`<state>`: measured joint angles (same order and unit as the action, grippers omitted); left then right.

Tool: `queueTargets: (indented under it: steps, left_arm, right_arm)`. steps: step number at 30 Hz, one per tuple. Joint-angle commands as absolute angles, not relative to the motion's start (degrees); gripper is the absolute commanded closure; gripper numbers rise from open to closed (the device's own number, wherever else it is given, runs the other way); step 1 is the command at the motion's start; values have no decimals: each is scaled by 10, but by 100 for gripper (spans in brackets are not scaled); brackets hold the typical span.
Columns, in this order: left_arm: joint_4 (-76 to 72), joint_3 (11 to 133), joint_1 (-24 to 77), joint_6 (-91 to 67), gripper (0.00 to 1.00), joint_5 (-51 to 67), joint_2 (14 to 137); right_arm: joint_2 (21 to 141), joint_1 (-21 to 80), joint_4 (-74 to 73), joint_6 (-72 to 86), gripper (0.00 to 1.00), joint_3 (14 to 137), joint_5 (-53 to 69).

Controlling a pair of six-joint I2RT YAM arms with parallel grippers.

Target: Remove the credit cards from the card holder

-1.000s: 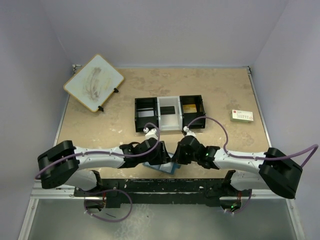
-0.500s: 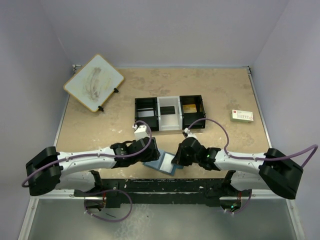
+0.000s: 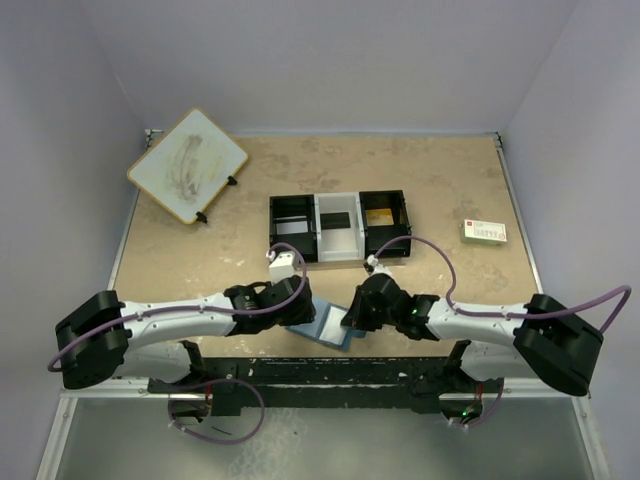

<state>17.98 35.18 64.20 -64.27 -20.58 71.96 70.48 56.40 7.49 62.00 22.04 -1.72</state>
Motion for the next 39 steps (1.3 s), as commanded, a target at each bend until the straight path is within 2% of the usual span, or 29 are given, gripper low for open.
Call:
queueTargets:
  steps: [1, 14, 22, 27, 34, 39]
  left_arm:
    - [179, 378, 641, -635, 48, -217, 694]
    - [209, 393, 642, -630, 52, -211, 739]
    - [165, 394, 642, -619, 57, -176, 722]
    - [170, 398, 642, -616, 56, -174, 714]
    - [199, 410, 643, -621, 48, -195, 714]
    - [225, 426, 645, -615, 48, -207, 719]
  right_arm:
    - [722, 563, 61, 606, 92, 229, -22]
    - [730, 563, 58, 604, 91, 236, -23]
    - [733, 564, 58, 603, 91, 238, -23]
    - [734, 564, 58, 603, 91, 239, -23]
    - [736, 563, 58, 602, 91, 240, -22]
    - [735, 563, 58, 603, 91, 239, -22]
